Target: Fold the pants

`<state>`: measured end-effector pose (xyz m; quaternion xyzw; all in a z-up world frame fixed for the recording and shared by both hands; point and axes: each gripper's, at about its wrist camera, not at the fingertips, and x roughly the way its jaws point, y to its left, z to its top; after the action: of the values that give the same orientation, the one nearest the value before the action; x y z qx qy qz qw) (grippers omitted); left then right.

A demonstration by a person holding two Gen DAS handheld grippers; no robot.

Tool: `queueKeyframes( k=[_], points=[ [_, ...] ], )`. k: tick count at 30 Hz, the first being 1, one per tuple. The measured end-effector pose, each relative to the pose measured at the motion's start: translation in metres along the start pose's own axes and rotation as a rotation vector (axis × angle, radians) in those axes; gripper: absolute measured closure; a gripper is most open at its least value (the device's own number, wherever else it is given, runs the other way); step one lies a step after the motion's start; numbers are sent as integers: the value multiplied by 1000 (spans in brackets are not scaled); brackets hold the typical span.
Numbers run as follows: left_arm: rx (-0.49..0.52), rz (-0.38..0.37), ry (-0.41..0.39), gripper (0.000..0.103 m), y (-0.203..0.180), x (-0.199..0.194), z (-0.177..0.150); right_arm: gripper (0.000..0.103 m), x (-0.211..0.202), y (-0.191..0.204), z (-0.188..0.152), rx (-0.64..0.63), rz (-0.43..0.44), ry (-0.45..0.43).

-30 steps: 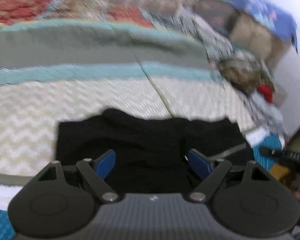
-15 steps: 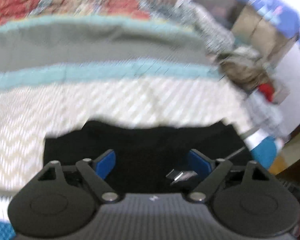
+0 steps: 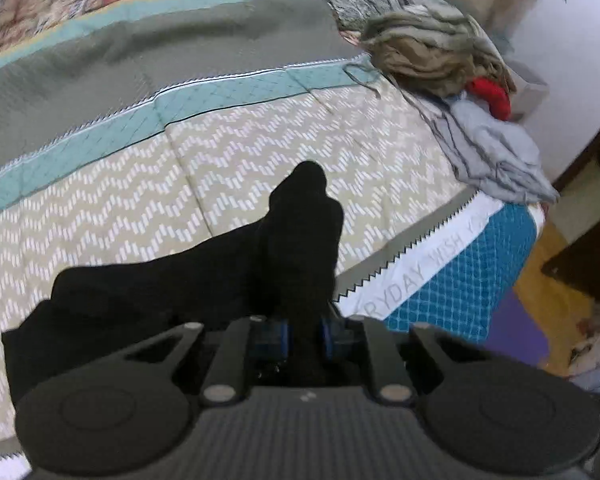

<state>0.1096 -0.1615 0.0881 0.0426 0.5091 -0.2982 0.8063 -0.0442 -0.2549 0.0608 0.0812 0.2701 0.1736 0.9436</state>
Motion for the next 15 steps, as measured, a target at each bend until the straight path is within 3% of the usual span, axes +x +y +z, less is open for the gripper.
queueKeyframes(
  k=[2,3,5,6,7,10,15],
  points=[
    [-39,-21,-7,90,13,-9,-1,54,-7,-5,-6,8,8,-5],
    [-54,-29,-14,90,21,-14,-1,45,-8,-8,-9,15,7,-3],
    [-76,-51,-18,90,31,-22,-3,54,-8,-14,-15,18,17,20],
    [-85,-54,-19,90,34,-26,-3,79,-5,-15,-17,16,32,50],
    [-95,-53,-23,90,40,-30,-3,89,-1,-13,-18,14,42,80],
    [-126,-51,-58,91,56,-44,-2,89,1,2,-11,-20,83,91],
    [-183,-42,-155,91,96,-89,-20,89,5,33,20,-53,240,80]
  ],
)
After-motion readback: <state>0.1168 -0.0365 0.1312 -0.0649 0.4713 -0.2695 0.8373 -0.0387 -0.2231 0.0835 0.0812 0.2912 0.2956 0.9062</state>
